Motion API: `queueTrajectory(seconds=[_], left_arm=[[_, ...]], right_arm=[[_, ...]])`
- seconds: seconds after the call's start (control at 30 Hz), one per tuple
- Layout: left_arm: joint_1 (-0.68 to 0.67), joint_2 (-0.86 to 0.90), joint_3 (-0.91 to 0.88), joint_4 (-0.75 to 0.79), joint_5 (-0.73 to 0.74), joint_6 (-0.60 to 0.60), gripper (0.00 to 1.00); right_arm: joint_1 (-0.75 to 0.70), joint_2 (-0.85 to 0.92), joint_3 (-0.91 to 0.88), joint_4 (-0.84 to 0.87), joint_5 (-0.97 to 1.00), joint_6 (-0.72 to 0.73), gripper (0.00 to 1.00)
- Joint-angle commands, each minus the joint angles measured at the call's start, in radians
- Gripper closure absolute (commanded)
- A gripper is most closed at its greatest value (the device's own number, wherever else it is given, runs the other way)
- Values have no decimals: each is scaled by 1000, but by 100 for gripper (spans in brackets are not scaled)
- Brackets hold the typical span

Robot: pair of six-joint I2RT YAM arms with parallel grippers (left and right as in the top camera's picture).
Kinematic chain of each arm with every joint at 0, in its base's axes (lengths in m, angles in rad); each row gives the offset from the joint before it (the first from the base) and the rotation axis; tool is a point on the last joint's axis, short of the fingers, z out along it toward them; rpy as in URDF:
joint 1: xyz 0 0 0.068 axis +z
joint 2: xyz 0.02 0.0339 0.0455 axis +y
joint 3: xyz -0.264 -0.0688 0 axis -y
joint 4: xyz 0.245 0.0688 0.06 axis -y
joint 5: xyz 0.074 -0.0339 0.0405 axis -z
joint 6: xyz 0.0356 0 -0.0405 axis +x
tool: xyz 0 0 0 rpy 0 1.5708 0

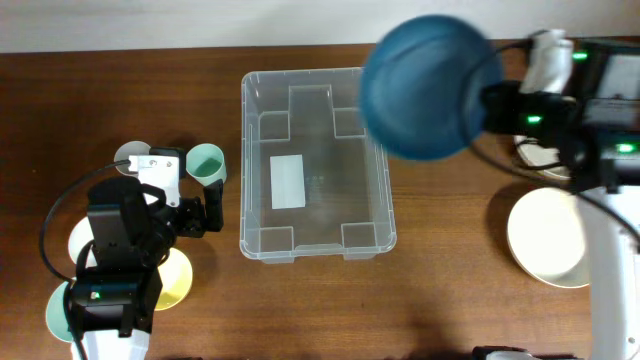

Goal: Pack container
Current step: 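Lift the teal plate and lower it into the clear container, release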

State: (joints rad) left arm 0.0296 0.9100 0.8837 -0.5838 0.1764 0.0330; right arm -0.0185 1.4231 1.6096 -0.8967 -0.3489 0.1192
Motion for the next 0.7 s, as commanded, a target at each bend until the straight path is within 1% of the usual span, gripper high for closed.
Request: queueTrajectory(seconds=[0.0, 0.1, 0.17, 0.23, 0.33, 0.53, 0.67], left_arm=[[-1, 1, 23, -5, 0, -7, 1], [-1, 1, 23, -5, 0, -7, 1], [-1, 1, 23, -5, 0, -7, 1], [-1, 1, 23, -5, 0, -7, 1], [-1, 1, 23, -5, 0, -7, 0], [-1, 1, 23, -5, 0, -7, 1], [-1, 1, 22, -5, 0, -7, 0]], right_arm=[[177, 52, 6, 35, 152, 10, 96], [297, 108, 6, 86, 278, 10, 96], [381, 183, 6, 149, 378, 10, 96], [423, 259, 6, 210, 426, 11, 96], [444, 376, 6, 283, 467, 45, 96], [444, 562, 6, 363, 466, 47, 96], [444, 593, 6, 380, 466, 47, 96]])
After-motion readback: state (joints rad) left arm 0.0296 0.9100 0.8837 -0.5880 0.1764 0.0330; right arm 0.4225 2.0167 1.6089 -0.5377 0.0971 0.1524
